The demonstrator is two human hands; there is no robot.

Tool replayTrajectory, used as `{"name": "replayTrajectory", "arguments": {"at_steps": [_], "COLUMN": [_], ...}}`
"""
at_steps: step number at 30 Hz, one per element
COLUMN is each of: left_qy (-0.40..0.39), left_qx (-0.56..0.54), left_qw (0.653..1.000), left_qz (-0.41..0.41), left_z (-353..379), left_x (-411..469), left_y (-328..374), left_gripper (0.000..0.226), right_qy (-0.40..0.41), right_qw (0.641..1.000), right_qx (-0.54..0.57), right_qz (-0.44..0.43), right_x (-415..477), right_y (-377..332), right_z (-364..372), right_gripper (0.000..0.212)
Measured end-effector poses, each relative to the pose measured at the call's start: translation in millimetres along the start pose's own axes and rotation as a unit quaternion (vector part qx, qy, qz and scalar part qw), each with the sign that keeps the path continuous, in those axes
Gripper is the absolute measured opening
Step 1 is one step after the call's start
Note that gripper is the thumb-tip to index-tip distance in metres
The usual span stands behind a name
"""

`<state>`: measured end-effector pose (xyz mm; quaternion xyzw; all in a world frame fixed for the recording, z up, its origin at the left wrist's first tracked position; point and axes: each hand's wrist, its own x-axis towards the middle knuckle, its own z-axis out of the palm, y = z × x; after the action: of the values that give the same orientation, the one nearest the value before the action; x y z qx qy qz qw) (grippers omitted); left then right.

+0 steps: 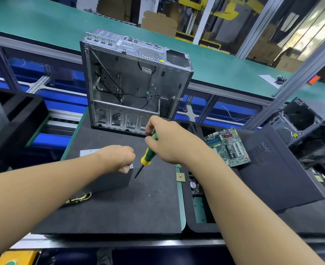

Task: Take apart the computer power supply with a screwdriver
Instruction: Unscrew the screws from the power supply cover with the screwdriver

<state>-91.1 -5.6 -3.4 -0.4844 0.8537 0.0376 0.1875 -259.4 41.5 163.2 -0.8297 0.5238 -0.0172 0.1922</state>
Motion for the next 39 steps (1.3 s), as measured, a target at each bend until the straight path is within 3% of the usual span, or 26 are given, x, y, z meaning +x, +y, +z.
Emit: {"name": "replayTrajectory", "arguments": {"at_steps": [4, 8, 12, 14, 18, 23, 27, 32, 34, 36, 39], "left_qy": [0.051, 0.133, 0.231, 0.242, 0.185, 0.072, 0.001, -0.055, -0.057, -0.010, 0.079], "left_qx": [-0.034, -0.193, -0.391, -0.475, -0.643, -0.712, -0.745, -0.670, -0.616, -0.527, -0.458], "left_qw": [0.998, 0.970, 0.882, 0.833, 0.734, 0.694, 0.658, 0.735, 0.784, 0.850, 0.885], "left_qz": [-0.025, -0.069, -0.128, -0.150, -0.117, -0.079, -0.107, -0.086, -0.047, -0.027, -0.019], "left_z": [6.3, 6.7, 0.4, -3.2, -8.9, -12.2, -12.8, -17.3, -17.7, -16.3, -13.2], "left_x": [0.9, -4.2, -15.8, -15.9, 3.1, 49.0, 86.3, 113.8, 118.7, 119.4, 112.6], "left_y": [-0.2, -14.4, -15.7, -5.5, 31.1, 98.1, 151.1, 203.4, 206.5, 193.5, 150.8], "left_gripper": [0.010, 0.013, 0.016, 0.015, 0.013, 0.011, 0.021, 0.032, 0.032, 0.025, 0.020], "right_qy": [0.009, 0.050, 0.081, 0.093, 0.121, 0.157, 0.191, 0.189, 0.181, 0.174, 0.185], "right_qw": [1.000, 0.999, 0.996, 0.995, 0.990, 0.978, 0.960, 0.943, 0.942, 0.946, 0.955], "right_qx": [0.001, 0.019, 0.031, 0.039, 0.049, 0.024, 0.022, 0.016, 0.017, 0.027, 0.062], "right_qz": [0.008, 0.009, 0.018, 0.025, 0.056, 0.134, 0.203, 0.274, 0.282, 0.271, 0.223], "right_x": [-1.9, -2.8, 2.6, 5.8, 8.1, -4.3, -34.6, -69.3, -74.8, -72.5, -53.6], "right_y": [4.6, 9.8, 17.2, 21.3, 37.7, 76.3, 110.0, 147.3, 160.2, 169.0, 172.1], "right_z": [-4.2, -7.0, -8.3, -11.0, -26.1, -51.7, -53.0, -38.1, -35.9, -36.6, -39.3], "right_gripper": [0.013, 0.010, 0.009, 0.009, 0.009, 0.006, 0.007, 0.006, 0.006, 0.007, 0.011]}}
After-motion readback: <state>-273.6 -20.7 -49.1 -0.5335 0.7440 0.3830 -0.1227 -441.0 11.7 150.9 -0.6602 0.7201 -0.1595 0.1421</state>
